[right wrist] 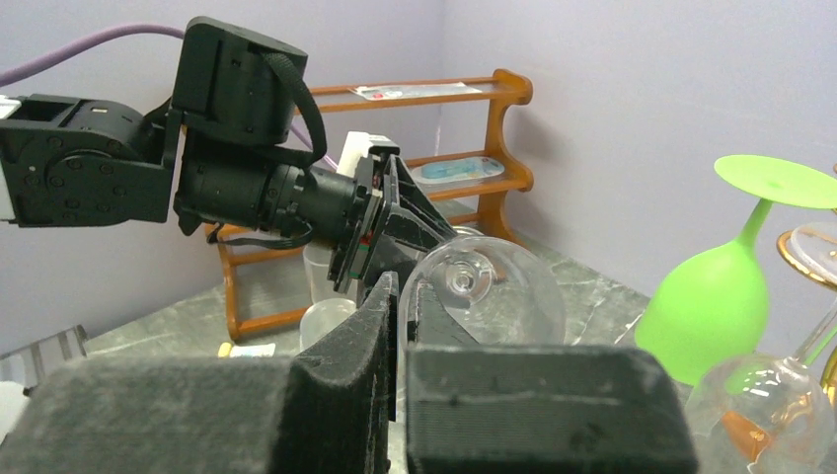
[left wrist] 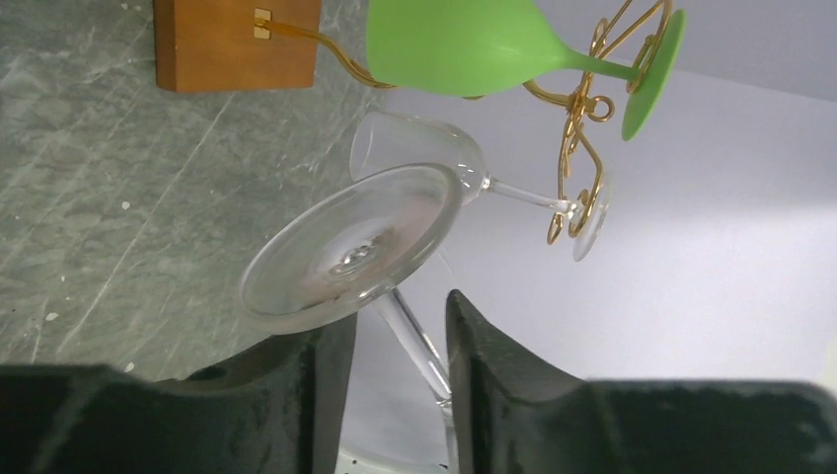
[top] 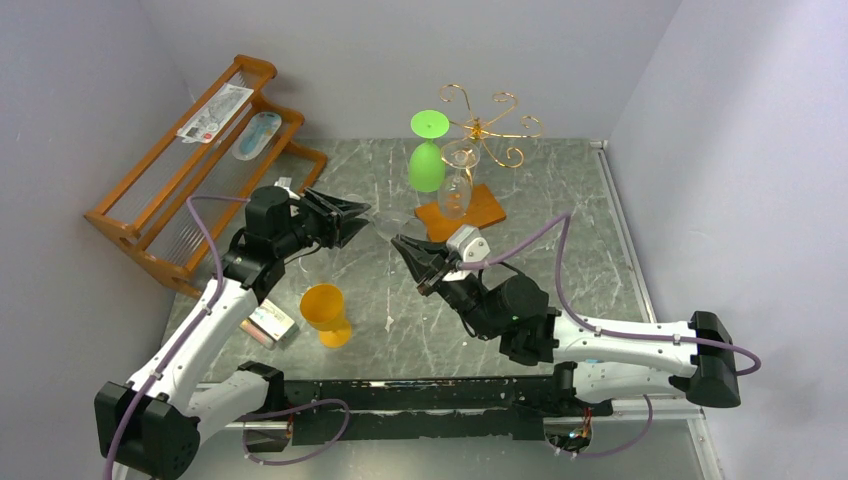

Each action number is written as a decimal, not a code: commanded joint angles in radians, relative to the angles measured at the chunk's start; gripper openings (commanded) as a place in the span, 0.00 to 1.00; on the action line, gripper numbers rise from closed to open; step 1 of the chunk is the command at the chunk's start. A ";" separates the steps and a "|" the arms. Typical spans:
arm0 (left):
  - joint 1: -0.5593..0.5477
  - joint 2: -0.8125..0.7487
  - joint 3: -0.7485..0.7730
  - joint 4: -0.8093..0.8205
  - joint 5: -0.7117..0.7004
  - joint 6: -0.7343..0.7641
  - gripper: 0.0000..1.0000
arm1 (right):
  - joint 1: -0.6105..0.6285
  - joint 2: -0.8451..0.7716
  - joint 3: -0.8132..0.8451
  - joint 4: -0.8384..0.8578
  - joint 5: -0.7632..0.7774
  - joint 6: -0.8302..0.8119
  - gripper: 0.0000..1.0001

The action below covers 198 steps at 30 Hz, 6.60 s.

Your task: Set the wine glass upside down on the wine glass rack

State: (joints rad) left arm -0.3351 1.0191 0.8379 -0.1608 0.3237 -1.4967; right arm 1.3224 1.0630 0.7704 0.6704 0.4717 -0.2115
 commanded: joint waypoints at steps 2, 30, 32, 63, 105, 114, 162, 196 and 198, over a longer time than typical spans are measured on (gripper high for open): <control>0.017 -0.007 -0.031 0.067 0.025 -0.052 0.38 | 0.006 -0.025 -0.035 0.109 -0.024 -0.013 0.00; 0.021 -0.046 -0.042 0.527 -0.143 -0.013 0.05 | 0.006 -0.114 -0.126 0.066 -0.010 0.208 0.33; 0.021 -0.061 -0.054 0.589 -0.159 0.060 0.05 | 0.006 -0.142 -0.161 0.084 0.018 0.253 0.49; 0.021 -0.128 -0.064 1.038 0.564 0.773 0.05 | -0.039 -0.006 0.227 -0.400 -0.120 0.435 0.72; 0.019 -0.169 -0.060 0.944 0.553 0.696 0.62 | -0.222 0.064 0.147 -0.128 -0.447 0.403 0.00; 0.019 -0.213 -0.029 0.713 0.508 0.846 0.87 | -0.299 -0.069 0.198 -0.355 -0.428 0.379 0.00; 0.019 -0.161 -0.005 0.520 0.445 0.912 0.96 | -1.065 0.153 0.741 -0.986 -0.021 0.188 0.00; 0.019 -0.085 0.012 0.460 0.434 0.929 0.96 | -1.503 0.569 0.685 -0.688 -1.347 0.047 0.00; 0.019 -0.081 0.015 0.459 0.434 0.928 0.97 | -1.503 0.580 0.684 -0.675 -1.380 0.049 0.00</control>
State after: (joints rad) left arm -0.3195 0.9310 0.8421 0.2966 0.7547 -0.5720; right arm -0.1764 1.6279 1.4345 -0.0845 -0.7799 -0.1589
